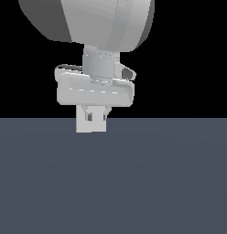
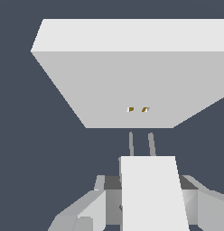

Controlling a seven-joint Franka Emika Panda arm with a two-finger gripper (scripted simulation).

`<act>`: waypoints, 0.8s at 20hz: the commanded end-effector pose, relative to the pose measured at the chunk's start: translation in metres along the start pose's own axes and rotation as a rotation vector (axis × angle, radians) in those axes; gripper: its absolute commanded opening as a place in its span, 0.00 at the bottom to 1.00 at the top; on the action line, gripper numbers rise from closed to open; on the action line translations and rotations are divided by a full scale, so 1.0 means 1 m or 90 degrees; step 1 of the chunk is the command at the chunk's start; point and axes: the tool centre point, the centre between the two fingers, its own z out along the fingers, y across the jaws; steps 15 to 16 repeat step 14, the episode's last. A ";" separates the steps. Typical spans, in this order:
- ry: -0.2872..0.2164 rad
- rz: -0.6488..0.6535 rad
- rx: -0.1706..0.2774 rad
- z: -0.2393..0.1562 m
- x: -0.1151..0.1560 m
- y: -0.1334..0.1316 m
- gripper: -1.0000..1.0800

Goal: Plug the charger into the wall socket.

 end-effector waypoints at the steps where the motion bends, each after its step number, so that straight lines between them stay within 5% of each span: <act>1: 0.000 0.000 0.000 0.003 0.009 0.000 0.00; 16: 0.000 -0.001 0.000 0.014 0.032 0.000 0.00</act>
